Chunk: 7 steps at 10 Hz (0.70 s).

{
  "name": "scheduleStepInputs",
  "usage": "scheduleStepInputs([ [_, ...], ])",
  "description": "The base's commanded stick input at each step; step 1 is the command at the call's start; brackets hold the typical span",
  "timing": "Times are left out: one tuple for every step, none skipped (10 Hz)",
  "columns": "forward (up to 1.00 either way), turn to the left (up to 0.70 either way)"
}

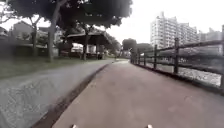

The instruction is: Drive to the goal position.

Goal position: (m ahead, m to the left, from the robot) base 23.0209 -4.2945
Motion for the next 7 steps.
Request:
scheduleStepInputs([
  [1.00, 0.00],
  [1.00, 0.00],
  [1.00, 0.00],
  [1.00, 0.00],
  [1.00, 0.00],
  [1.00, 0.00],
  [1.00, 0.00],
])
